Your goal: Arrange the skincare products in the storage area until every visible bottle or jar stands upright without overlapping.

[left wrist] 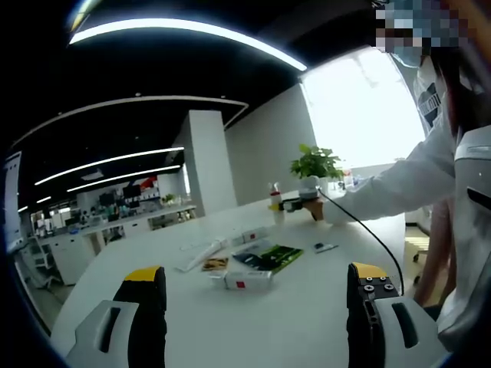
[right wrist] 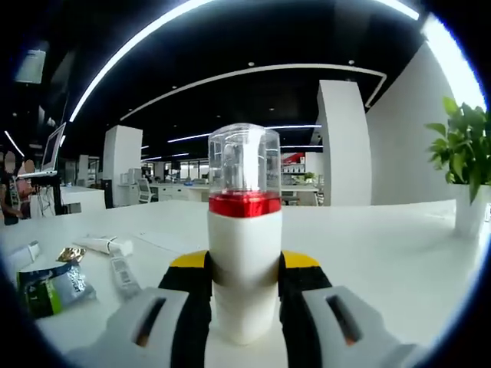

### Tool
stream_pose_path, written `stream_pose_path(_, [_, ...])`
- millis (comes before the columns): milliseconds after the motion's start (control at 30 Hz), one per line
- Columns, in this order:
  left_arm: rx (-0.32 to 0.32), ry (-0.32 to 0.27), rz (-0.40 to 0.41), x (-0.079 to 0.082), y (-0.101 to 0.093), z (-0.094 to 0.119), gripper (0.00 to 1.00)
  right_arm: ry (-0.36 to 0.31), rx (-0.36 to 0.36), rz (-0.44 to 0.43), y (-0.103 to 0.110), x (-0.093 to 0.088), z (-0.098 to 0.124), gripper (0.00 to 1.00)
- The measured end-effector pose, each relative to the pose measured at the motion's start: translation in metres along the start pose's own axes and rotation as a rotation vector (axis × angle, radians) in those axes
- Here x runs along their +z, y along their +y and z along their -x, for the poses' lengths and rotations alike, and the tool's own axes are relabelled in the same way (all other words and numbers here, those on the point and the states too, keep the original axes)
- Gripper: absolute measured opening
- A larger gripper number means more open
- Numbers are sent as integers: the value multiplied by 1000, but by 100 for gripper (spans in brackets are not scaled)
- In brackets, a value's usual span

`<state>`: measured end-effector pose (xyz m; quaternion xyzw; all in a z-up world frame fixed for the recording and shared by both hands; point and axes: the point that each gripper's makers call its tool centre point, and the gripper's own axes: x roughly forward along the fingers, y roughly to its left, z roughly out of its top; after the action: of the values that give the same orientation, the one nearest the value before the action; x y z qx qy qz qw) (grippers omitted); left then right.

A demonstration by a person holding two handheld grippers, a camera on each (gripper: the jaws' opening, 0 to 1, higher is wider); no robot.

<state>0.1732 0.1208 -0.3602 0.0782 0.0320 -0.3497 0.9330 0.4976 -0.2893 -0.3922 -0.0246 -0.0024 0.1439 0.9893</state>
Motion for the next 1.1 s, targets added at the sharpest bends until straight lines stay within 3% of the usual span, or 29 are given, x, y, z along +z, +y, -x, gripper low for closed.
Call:
stream_pose_path(500, [18,33,-12,-4,-3,-8,100,-11,230,-3,5,-1,0,32])
stream_pose_path(733, [24,47,-17,-5,-7,-15,100,-20,295,-9,6,-1,1,32])
stream_pose_path(933, [30,57,-22,-5,-8,-16,100,-14,324,-7,6,-1,2,32])
stream_pose_path(1100, [25,55,-27,-4,-12,-16,100,3,302,-5,5,-1,2,33])
